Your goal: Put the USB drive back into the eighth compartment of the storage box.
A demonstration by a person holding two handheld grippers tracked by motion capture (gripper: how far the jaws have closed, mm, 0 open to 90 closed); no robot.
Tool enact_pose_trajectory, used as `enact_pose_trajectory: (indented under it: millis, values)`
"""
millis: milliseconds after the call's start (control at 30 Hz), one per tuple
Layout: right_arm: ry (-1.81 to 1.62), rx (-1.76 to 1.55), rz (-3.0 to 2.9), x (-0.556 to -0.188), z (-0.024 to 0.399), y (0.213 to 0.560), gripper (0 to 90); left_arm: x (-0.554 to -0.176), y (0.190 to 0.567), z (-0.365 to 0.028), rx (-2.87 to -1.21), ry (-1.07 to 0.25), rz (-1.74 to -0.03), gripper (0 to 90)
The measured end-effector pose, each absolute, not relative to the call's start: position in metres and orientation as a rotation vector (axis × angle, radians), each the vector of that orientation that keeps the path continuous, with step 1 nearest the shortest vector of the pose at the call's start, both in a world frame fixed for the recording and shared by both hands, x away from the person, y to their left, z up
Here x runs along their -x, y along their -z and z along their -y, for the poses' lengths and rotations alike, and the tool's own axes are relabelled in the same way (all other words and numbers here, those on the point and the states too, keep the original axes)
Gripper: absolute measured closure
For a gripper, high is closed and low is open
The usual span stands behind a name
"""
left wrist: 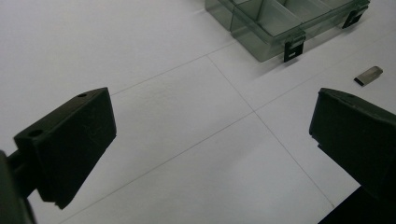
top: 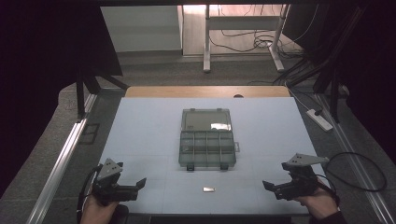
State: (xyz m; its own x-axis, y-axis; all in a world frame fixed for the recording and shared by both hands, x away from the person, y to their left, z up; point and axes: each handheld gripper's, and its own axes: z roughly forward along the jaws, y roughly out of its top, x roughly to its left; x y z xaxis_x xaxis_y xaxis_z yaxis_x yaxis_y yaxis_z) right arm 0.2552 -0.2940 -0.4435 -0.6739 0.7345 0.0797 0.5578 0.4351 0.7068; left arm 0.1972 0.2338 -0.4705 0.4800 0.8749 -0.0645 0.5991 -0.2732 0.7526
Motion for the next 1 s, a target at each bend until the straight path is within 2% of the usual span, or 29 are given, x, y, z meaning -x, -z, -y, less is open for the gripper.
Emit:
enact_pose_trajectory:
  millis: [1000]
  values:
    - [-1.085,-1.055,-2.579,-0.27,0.255,0.448,0.0,-0.198,0.471,-0.234,-1.988,-0.472,-1.22,1.0]
